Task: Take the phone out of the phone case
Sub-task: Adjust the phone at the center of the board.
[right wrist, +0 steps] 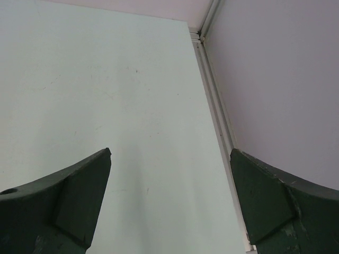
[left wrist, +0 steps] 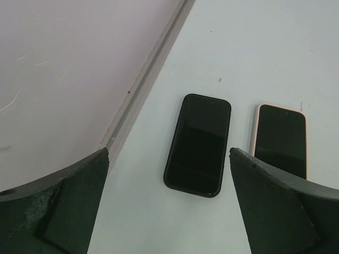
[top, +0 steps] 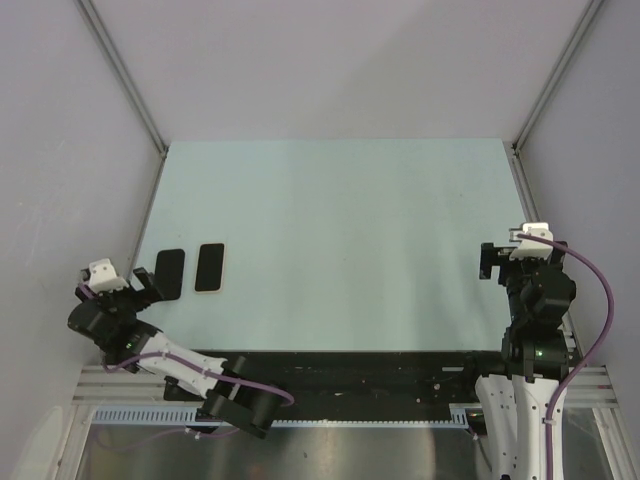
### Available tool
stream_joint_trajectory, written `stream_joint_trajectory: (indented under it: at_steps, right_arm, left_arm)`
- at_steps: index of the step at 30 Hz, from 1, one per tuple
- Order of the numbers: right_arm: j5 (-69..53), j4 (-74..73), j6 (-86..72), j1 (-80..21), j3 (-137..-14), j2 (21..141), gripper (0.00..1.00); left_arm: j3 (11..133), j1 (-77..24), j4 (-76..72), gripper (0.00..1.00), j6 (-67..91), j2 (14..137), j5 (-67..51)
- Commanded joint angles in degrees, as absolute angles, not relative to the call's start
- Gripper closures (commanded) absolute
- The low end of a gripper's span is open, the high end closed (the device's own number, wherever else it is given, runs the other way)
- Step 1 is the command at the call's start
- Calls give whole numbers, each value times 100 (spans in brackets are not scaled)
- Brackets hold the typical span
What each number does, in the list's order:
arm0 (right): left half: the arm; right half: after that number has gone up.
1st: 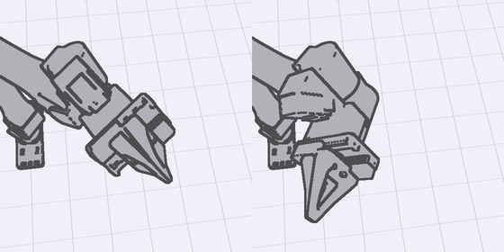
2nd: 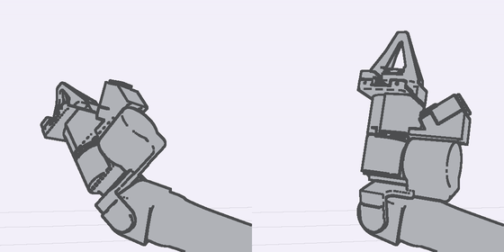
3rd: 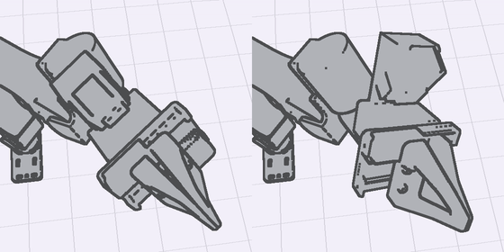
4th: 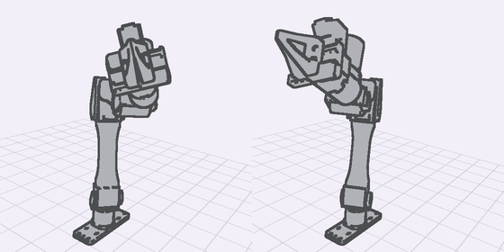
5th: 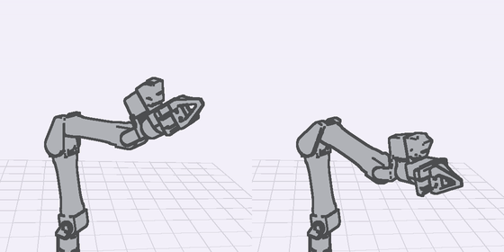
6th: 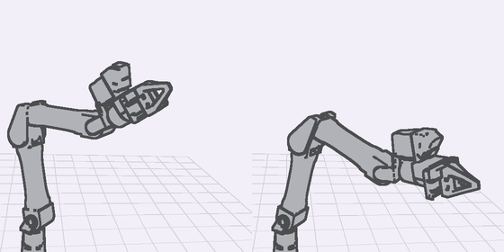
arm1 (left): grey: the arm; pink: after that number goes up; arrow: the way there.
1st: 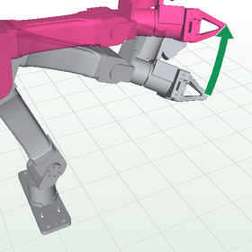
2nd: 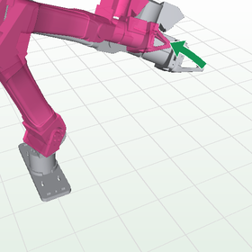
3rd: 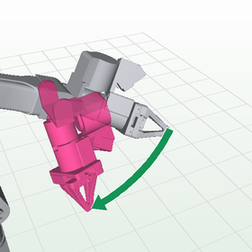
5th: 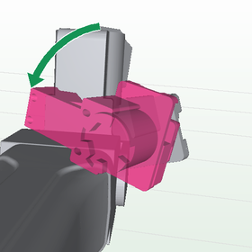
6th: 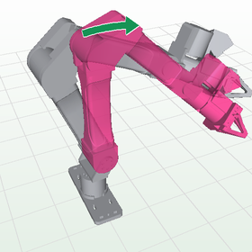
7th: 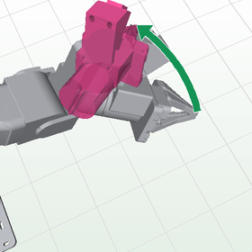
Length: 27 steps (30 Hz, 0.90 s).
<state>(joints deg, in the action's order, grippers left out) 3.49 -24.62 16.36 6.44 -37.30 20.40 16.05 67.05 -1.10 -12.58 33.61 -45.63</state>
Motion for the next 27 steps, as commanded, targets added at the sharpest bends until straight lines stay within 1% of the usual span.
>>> stream_joint_trajectory:
  at_steps: [1,4,9,12,20,24,27]
  right_arm:
    - [53,-2558,1907,589,-3735,2048,0]
    - [62,-2575,1934,580,-3735,2048,0]
    - [62,-2558,1951,562,-3735,2048,0]
    - [53,-2575,1969,554,-3735,2048,0]
    - [-97,-2593,1986,545,-3735,2065,0]
    - [-149,-2628,2004,519,-3735,2074,0]
    - [-167,-2637,2004,519,-3735,2074,0]
  left_arm:
    - [2267,6584,201,0,-1695,4007,-4975]
    - [2504,6251,368,0,-1942,4359,-4650]
    - [2496,5337,439,0,-2250,4447,-3764]
    - [2514,4985,466,0,-2233,4552,-3473]
    - [2821,4492,668,0,-2294,5369,-2822]
    - [2856,4097,791,0,-2496,5563,-2453]
    - [2865,3999,800,0,-2514,5651,-2294]
